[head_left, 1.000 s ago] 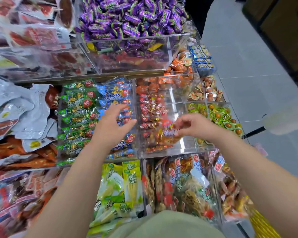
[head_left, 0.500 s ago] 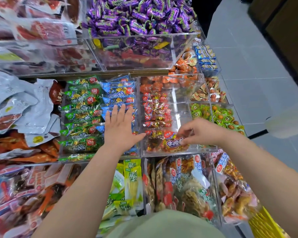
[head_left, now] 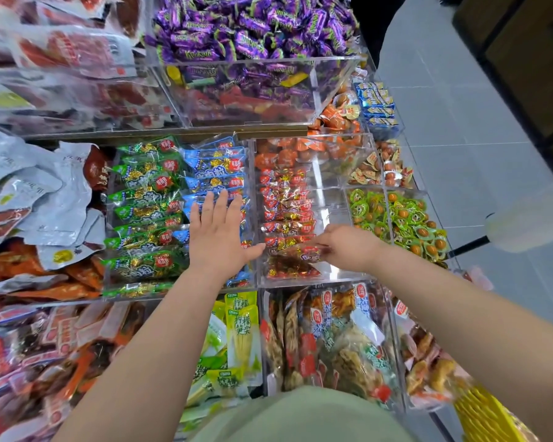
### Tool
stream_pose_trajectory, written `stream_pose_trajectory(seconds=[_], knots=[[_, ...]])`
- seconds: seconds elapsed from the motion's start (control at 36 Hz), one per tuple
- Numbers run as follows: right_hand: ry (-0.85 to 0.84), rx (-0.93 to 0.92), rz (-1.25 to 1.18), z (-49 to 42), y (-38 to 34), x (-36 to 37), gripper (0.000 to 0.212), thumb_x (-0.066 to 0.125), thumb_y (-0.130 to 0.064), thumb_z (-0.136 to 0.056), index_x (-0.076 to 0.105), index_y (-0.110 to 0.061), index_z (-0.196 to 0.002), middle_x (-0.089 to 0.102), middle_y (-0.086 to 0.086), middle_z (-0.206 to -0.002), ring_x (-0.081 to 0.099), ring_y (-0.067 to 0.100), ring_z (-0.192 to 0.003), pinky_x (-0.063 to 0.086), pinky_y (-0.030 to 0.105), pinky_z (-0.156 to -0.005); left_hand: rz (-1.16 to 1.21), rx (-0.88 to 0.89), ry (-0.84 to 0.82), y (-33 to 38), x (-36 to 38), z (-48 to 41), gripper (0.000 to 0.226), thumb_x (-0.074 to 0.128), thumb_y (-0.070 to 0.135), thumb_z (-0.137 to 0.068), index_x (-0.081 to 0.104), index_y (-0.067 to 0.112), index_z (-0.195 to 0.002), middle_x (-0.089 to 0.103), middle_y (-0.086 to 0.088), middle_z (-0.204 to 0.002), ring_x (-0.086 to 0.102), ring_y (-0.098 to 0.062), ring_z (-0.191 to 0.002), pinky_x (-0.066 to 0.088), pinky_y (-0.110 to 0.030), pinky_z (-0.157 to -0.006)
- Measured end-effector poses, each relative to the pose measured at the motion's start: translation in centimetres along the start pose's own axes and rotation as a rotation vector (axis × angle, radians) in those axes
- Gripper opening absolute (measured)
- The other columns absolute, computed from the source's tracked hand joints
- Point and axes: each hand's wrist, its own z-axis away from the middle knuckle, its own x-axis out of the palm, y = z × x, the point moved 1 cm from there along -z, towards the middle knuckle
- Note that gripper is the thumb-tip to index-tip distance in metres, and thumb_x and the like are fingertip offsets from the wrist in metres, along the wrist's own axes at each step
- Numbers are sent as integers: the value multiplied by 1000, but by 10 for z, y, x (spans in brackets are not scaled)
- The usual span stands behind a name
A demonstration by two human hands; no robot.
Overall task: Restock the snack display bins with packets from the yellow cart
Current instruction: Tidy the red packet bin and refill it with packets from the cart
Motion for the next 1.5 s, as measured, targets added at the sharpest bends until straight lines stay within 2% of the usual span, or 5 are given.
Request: stream_pose_trajectory(seconds=[0.64, 0.86, 1.0, 1.08, 1.5], knots=[[-131, 100, 135, -60, -44, 30, 20, 51, -17, -92, 64, -14, -107, 61, 4, -88, 54, 24, -74, 46, 31, -66, 21, 4, 29, 0, 5, 1, 103, 53, 76, -74, 13, 23, -153, 12, -6, -161, 4, -28, -149, -8, -46, -116], [368, 428, -779, -15, 2, 18, 38, 61, -57, -80, 55, -20, -85, 62, -4, -82, 57, 12, -74, 41, 25, -59, 34, -1, 23, -1, 5, 1, 102, 51, 77, -74, 11, 25, -153, 10, -5, -162, 2, -27, -149, -8, -47, -117], [179, 730, -1411, -37, 7, 22, 59, 33, -63, -92, 37, -28, -139, 38, 1, -145, 41, 30, -128, 38, 50, -103, 38, -1, 36, -1, 4, 1, 102, 53, 76, -73, 16, 23, -152, 14, -5, -161, 6, -27, -148, -11, -45, -115], [59, 712, -1731, -56, -7, 30, 45, 26, -68, -90, 58, -38, -100, 68, -3, -98, 65, 20, -83, 52, 35, -63, 49, 3, 34, -1, 3, 2, 102, 55, 75, -72, 18, 23, -152, 16, -6, -160, 7, -27, -148, -14, -43, -114], [78, 955, -1930, -67, 16, 40, 63, 29, -70, -88, 53, -18, -114, 59, 9, -103, 61, 32, -88, 54, 49, -70, 71, 6, 49, 1, 1, 4, 99, 60, 70, -71, 26, 20, -150, 22, -8, -158, 13, -29, -147, -13, -42, -114]])
